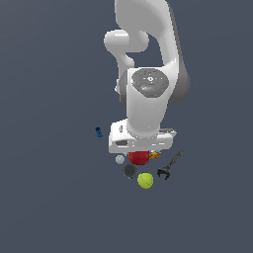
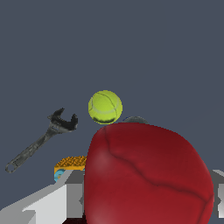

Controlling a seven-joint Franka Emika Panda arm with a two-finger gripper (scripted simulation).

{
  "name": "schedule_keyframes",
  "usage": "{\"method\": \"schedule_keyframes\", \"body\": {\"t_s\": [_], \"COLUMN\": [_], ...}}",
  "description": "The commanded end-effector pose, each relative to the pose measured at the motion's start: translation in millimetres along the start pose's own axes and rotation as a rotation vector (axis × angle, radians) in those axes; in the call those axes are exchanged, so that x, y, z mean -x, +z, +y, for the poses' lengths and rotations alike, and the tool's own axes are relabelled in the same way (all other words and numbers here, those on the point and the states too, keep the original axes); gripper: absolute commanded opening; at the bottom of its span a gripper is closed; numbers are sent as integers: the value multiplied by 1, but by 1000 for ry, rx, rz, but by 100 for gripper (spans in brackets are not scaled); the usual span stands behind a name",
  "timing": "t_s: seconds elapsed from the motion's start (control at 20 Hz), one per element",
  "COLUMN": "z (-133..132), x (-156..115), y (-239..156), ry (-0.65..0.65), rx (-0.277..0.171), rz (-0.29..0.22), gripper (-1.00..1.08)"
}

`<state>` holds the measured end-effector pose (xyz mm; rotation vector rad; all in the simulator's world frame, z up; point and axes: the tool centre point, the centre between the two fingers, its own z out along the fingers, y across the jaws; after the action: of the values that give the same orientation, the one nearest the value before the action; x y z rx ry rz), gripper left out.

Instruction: Pick up a designated object from a clutter of objects.

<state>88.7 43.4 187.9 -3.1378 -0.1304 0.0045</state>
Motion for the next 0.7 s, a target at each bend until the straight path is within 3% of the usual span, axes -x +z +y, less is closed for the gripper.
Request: {"method": "schedule_keyframes", "body": {"t_s": [0.0, 0.65], "z": [14, 82], "x": [-2, -15], "y": [-29, -161], "ry": [0, 0], "rx": [0, 0], "rz": [3, 3], "gripper": [-100, -100]}}
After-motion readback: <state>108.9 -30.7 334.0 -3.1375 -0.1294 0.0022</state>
